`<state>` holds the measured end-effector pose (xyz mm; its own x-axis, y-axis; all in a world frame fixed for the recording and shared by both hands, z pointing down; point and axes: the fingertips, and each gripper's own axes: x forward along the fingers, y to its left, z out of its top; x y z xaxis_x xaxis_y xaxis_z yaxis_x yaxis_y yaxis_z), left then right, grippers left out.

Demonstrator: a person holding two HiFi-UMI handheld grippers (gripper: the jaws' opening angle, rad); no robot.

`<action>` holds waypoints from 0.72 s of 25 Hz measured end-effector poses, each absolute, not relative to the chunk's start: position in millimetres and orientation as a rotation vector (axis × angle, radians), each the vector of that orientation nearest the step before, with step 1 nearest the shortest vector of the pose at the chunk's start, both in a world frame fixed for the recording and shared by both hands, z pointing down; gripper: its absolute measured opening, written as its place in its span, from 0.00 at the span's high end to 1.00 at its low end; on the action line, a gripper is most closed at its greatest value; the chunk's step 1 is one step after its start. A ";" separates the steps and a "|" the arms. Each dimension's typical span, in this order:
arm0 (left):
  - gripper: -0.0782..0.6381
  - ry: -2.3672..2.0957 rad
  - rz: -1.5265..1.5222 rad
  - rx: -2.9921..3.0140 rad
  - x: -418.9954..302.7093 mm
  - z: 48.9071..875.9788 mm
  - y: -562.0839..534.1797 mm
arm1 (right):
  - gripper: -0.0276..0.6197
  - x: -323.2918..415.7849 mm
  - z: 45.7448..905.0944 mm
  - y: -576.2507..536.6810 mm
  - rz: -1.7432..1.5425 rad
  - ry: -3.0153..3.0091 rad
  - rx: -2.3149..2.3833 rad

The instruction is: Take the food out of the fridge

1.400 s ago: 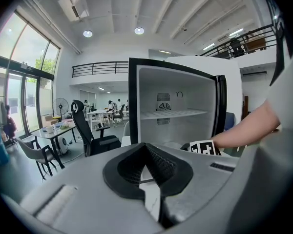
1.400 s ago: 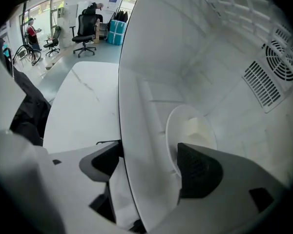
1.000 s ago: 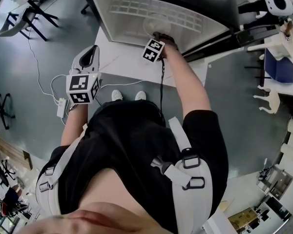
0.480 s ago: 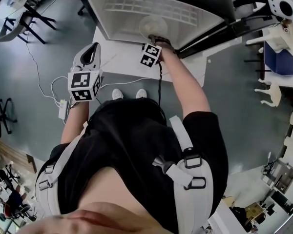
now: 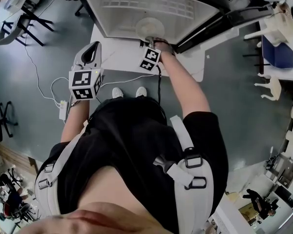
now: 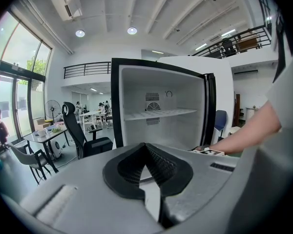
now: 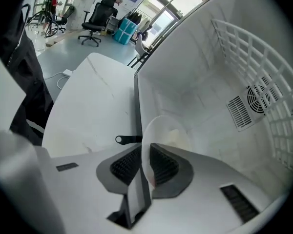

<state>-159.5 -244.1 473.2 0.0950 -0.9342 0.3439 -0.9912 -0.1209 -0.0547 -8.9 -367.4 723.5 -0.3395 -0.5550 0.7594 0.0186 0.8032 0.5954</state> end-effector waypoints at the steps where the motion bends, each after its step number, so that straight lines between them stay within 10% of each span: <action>1: 0.89 -1.940 0.441 2.179 -158.4 473.0 -243.7 | 0.87 -8.7 723.5 -364.3 -0.625 -1.842 0.404; 18: 0.89 -1.807 0.447 2.315 -126.1 472.8 -262.7 | 0.93 2.5 663.1 -360.6 -0.974 -1.807 0.586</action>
<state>-126.1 -262.7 472.8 0.2206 -0.9156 0.3362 -0.9668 -0.2509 -0.0491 2.5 -360.6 663.1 -0.4190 -0.7422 0.5230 0.0285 0.5650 0.8246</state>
